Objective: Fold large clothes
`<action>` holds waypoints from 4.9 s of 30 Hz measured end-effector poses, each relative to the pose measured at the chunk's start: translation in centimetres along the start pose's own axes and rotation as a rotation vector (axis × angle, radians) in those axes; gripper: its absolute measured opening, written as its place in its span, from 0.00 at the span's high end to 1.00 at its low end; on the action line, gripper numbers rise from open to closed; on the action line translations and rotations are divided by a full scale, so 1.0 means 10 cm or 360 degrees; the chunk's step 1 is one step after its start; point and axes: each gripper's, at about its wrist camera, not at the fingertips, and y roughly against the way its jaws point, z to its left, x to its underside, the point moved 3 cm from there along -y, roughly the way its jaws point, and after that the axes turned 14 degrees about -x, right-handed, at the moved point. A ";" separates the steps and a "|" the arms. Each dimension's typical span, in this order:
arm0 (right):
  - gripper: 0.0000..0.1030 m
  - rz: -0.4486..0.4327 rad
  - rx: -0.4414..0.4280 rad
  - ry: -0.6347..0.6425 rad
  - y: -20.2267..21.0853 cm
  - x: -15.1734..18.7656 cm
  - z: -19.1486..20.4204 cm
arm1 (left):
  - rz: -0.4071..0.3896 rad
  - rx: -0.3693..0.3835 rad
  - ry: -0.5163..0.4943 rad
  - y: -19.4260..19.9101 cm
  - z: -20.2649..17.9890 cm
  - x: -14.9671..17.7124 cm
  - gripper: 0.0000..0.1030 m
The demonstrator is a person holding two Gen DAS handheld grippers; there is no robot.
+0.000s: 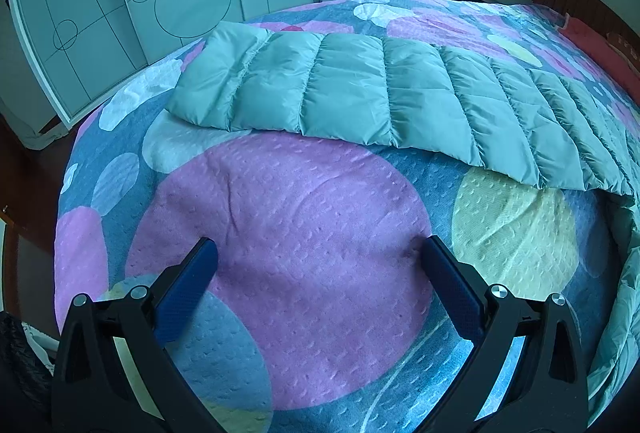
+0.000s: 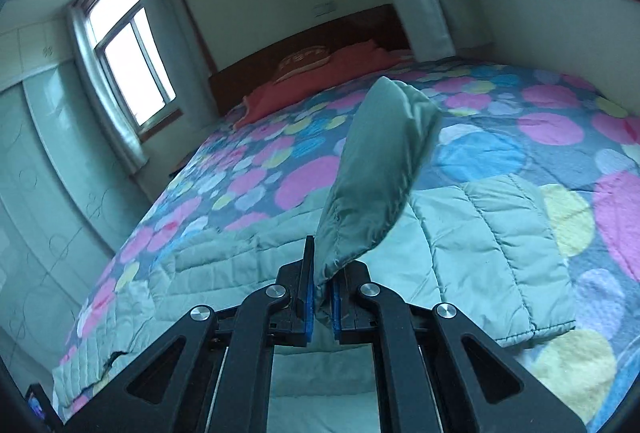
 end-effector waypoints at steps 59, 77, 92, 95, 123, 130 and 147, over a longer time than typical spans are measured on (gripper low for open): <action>0.65 0.0408 0.0148 -0.0147 -0.27 0.14 -1.00 | -0.0007 0.0006 0.0007 -0.01 0.00 0.00 0.02; 0.43 0.0580 0.0334 -0.0056 -1.10 0.12 -1.19 | -0.0009 0.0009 0.0010 -0.01 -0.01 0.00 0.02; 0.36 0.0543 0.0316 0.0059 -0.51 0.55 -0.47 | -0.0011 0.0009 0.0010 0.00 -0.01 0.00 0.02; 0.36 0.0579 0.0374 0.0102 -0.57 0.73 -0.49 | -0.0011 0.0010 0.0011 0.00 -0.01 0.00 0.02; 0.28 0.0525 0.0395 0.0176 -0.62 0.90 -0.49 | 0.0046 0.0386 0.0274 -0.10 0.43 -0.18 0.09; 0.28 0.0524 0.0396 0.0178 -0.62 0.90 -0.49 | 0.0093 0.0550 0.0567 -0.36 0.67 -0.37 0.14; 0.27 0.0519 0.0386 0.0180 -0.61 0.90 -0.48 | 0.0095 0.0705 0.0891 -0.83 0.73 -0.82 0.63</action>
